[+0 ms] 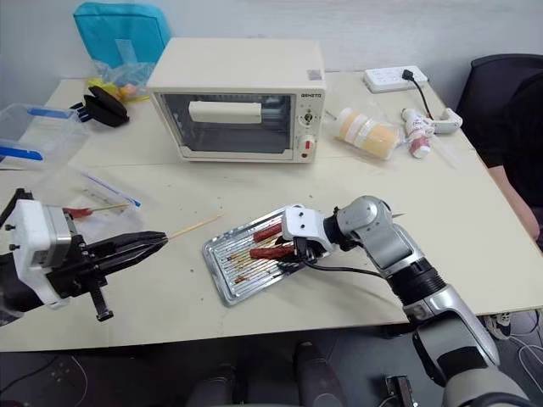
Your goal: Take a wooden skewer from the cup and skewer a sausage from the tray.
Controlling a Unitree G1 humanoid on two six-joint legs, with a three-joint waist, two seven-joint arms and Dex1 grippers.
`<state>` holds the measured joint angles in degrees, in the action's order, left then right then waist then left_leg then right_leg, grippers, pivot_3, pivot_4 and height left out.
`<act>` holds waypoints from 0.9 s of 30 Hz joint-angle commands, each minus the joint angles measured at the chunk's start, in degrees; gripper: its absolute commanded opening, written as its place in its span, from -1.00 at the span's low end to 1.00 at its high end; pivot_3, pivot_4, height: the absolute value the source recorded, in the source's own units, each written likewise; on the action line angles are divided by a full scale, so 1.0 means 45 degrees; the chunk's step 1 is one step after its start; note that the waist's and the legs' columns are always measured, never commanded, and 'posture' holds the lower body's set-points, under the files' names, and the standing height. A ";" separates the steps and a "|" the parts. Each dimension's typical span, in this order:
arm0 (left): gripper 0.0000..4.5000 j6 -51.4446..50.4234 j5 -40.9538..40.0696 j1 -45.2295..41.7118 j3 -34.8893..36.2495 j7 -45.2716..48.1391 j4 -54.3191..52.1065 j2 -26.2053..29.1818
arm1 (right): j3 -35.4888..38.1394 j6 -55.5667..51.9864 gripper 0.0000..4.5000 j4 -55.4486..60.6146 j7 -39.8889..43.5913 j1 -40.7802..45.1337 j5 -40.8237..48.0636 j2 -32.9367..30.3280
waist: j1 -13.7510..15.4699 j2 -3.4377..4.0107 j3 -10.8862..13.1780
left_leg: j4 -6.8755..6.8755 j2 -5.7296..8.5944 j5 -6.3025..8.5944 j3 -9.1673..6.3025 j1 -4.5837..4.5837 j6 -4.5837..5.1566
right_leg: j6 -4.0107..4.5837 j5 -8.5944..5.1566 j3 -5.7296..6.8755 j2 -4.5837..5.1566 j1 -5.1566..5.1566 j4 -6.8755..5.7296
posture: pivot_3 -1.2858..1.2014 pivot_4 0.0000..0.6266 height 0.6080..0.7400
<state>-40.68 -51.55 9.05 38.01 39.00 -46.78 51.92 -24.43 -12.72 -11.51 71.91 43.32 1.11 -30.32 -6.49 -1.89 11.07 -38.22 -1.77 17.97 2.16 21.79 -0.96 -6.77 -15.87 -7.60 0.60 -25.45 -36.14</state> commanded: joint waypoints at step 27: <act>-1.00 -0.0247 -0.1105 0.0820 0.0467 0.2335 0.0091 0.1175 | 0.2230 -0.1017 -0.96 0.2058 0.4535 0.0958 0.4008 -0.2825 | 0.0004 0.0002 0.0002 | 0.0005 0.0004 -0.0001 0.0006 -0.0043 0.0000 | 0.0038 -0.0021 0.0000 -0.0013 0.0019 -0.0034 | 0.03 -0.52 1.00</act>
<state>-42.55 -56.05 12.83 39.04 48.81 -45.74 56.49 -15.79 -17.12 -2.97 88.09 46.12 17.21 -41.99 -6.47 -1.89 11.07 -38.19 -1.75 17.97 2.18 21.60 -0.96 -6.59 -15.97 -7.60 0.54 -25.36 -36.30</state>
